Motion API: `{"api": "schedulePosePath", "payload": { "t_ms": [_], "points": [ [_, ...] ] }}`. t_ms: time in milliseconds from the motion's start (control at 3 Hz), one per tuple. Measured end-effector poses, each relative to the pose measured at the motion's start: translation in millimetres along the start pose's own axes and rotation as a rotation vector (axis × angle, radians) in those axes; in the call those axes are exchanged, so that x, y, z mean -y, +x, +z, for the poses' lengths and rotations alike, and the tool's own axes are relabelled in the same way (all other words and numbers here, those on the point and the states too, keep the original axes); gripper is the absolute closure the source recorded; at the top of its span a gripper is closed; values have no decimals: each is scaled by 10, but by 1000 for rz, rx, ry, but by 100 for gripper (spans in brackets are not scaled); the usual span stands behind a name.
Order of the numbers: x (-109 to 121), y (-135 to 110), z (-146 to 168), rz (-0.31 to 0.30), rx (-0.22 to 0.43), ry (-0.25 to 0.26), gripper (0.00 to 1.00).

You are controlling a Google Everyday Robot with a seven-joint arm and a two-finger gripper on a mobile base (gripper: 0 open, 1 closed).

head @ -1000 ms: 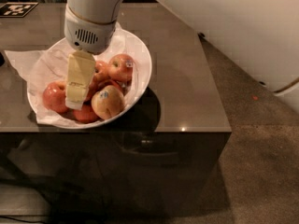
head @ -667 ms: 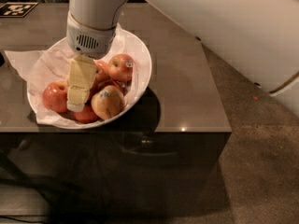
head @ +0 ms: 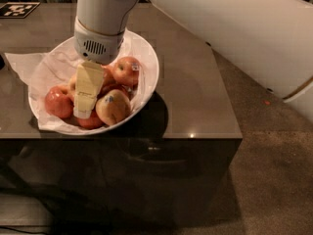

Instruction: Pick apple from white bowl

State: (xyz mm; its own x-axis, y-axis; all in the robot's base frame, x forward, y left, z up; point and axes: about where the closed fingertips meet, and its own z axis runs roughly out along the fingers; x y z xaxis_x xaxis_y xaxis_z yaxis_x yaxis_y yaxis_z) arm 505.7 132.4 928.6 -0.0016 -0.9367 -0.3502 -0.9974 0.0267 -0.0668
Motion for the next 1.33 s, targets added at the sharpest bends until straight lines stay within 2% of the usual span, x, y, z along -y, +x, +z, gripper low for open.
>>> {"api": "schedulePosePath", "payload": {
  "t_ms": [667, 1333],
  "points": [
    [161, 17, 183, 14, 8, -45, 0],
    [162, 17, 185, 15, 8, -45, 41]
  ]
}}
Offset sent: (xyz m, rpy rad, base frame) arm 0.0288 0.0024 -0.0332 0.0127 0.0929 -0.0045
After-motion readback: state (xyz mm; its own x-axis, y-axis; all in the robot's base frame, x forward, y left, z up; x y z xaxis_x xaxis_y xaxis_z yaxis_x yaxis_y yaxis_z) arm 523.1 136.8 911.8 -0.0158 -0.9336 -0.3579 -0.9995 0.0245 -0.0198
